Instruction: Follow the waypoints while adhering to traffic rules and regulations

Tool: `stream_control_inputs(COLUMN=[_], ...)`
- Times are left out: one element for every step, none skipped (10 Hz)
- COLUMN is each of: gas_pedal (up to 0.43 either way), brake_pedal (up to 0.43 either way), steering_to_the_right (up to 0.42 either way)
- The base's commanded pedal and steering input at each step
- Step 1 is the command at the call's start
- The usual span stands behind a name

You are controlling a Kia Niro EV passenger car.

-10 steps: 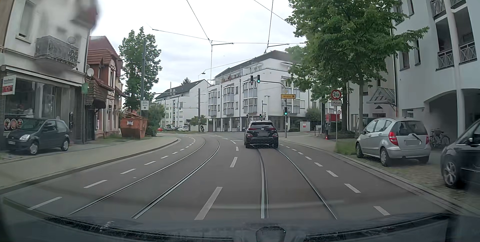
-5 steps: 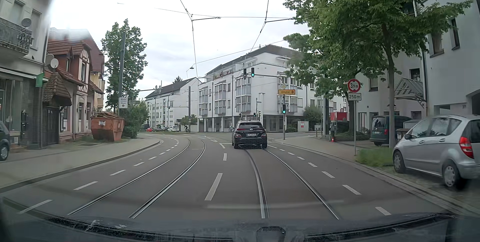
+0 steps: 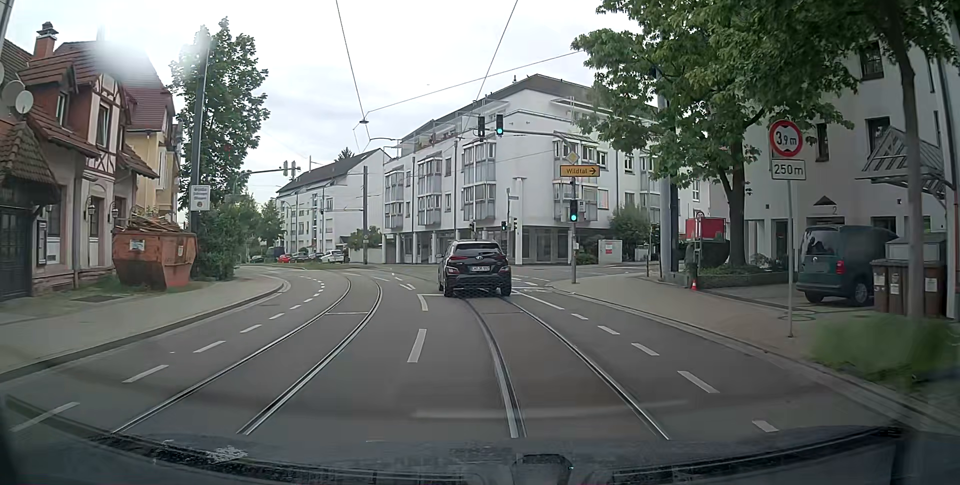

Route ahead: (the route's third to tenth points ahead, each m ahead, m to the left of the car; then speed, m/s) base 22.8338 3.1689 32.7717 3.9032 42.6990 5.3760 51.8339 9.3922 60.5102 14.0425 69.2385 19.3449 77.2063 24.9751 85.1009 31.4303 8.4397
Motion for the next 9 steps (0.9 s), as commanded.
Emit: stream_control_inputs(gas_pedal=[0.079,0.079,0.079,0.079,0.079,0.079,0.079,0.079,0.079], brake_pedal=[0.000,0.000,0.000,0.000,0.000,0.000,0.000,0.000,0.000], steering_to_the_right=[-0.002,-0.006,-0.010,-0.018,-0.022,-0.024,-0.029,-0.035,-0.038])
